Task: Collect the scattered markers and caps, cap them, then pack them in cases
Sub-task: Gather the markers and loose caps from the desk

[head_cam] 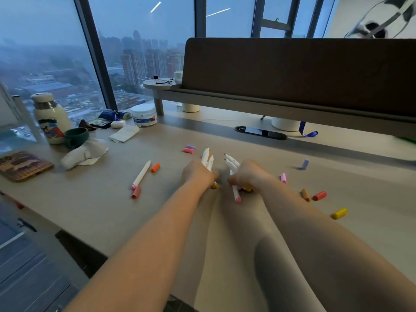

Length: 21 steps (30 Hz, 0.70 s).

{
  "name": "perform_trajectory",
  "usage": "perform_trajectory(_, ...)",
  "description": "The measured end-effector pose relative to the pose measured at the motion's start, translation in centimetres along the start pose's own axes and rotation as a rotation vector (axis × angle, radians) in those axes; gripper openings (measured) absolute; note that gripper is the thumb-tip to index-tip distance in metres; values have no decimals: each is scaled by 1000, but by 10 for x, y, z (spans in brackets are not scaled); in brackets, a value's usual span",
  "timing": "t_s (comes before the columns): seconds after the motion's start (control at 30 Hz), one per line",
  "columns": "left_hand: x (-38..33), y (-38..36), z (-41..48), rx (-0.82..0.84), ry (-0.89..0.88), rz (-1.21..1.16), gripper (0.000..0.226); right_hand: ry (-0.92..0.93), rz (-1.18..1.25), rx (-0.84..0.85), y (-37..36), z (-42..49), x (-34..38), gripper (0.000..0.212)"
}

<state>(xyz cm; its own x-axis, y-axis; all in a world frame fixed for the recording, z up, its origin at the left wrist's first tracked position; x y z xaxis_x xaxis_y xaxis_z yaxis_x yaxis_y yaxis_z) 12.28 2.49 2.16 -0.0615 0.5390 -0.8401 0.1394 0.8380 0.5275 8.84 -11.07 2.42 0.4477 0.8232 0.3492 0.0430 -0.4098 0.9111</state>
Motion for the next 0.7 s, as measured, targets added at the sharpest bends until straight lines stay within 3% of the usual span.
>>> perform_trajectory(0.07,0,-4,2,32,-6,-27,45,-7,9,17,3,0,-3,14)
perform_trajectory(0.27,-1,5,-3,30,-35,-60,32,-18,225,28,10,-8,-7,20)
perform_trajectory(0.33,1,17,-5,-13,8,-137,23,-10,308,17,11,-11,-1,23)
perform_trajectory(0.5,21,70,3,-127,53,-208,30,42,451,26,6,-18,32,19)
perform_trajectory(0.7,55,124,21,-199,57,-79,24,99,551,75,-11,-20,65,10)
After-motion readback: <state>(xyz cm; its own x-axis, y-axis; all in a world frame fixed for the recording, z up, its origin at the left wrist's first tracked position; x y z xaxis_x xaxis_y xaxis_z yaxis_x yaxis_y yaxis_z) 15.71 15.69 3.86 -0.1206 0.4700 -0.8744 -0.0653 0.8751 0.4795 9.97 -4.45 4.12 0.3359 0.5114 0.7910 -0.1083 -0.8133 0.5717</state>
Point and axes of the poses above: each hand's wrist, its own z-axis towards the middle knuckle, its own y-axis out of the back of the hand, x = y × z, the point moved 2 cm from there along z, towards the middle knuckle, and after that the axes turned 12 degrees about -z, right-handed, at the moved point
